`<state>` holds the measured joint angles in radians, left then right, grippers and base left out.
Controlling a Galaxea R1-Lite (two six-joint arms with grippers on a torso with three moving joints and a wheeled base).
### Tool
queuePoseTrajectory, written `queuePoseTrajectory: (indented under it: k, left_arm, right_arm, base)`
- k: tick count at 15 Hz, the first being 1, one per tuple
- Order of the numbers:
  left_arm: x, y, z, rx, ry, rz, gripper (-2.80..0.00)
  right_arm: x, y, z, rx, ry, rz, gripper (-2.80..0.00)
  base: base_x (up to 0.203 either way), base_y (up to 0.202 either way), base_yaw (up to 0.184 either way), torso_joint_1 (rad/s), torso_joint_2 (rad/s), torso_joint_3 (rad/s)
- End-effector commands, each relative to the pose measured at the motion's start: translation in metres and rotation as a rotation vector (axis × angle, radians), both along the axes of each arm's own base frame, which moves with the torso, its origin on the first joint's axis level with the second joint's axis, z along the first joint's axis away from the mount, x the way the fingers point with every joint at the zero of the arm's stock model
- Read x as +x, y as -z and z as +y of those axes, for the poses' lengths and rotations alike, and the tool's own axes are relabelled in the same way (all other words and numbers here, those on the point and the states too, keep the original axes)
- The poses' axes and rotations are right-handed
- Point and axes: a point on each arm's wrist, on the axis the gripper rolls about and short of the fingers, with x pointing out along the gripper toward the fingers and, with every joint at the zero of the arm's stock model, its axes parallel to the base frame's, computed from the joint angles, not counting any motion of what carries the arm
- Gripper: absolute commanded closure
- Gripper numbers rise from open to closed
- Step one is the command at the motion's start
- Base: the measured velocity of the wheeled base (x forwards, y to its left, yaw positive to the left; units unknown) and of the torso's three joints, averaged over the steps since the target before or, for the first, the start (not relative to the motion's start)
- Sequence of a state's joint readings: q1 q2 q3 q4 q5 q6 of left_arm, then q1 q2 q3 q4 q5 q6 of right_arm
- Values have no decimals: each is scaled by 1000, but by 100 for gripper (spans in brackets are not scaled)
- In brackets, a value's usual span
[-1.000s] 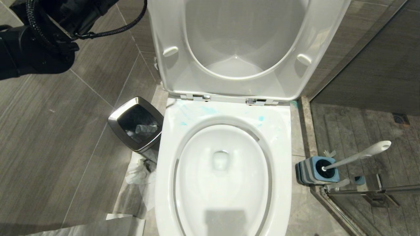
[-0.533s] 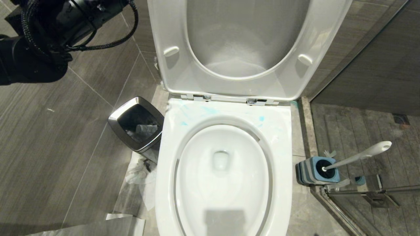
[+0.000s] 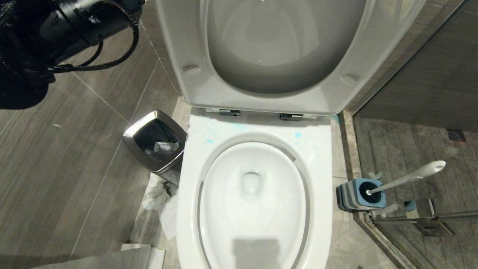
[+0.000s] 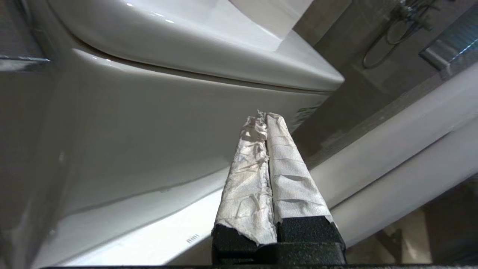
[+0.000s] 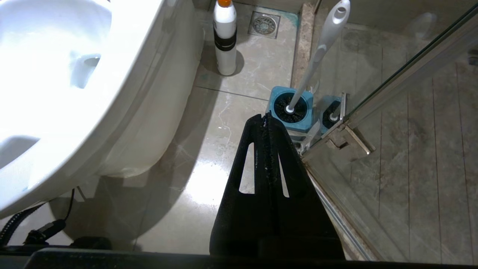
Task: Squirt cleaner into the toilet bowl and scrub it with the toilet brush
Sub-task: Close the toilet lid
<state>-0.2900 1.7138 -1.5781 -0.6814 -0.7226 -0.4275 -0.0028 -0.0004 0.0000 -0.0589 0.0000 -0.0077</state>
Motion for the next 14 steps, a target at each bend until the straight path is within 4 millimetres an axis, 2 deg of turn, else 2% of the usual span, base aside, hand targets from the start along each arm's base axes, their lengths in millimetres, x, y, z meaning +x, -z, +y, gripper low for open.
queuePoseTrajectory:
  k: [1, 2, 6, 10, 12, 14]
  left_arm:
    - [-30, -7, 9, -18, 20, 10, 0]
    - [-41, 0, 12, -13, 33, 46, 0]
    - [-105, 26, 29, 44, 106, 150, 0]
    - [-118, 45, 35, 72, 119, 196, 0]
    - [-123, 47, 36, 93, 158, 116, 0]
    - [-127, 59, 37, 101, 164, 51, 0]
  right_arm:
    - [2, 7, 0, -1, -1, 26, 0]
    - [2, 7, 0, 0, 0, 26, 0]
    - [2, 7, 0, 0, 0, 26, 0]
    - [2, 7, 0, 0, -1, 25, 0]
    - [2, 7, 0, -1, 0, 26, 0]
    - [2, 7, 0, 0, 0, 26, 0]
  base:
    - [0, 0, 0, 0, 0, 0]
    - [0, 0, 0, 0, 0, 0]
    - [0, 0, 0, 0, 0, 0]
    - [0, 0, 0, 0, 0, 0]
    - [0, 0, 0, 0, 0, 0]
    - [0, 0, 0, 0, 0, 0]
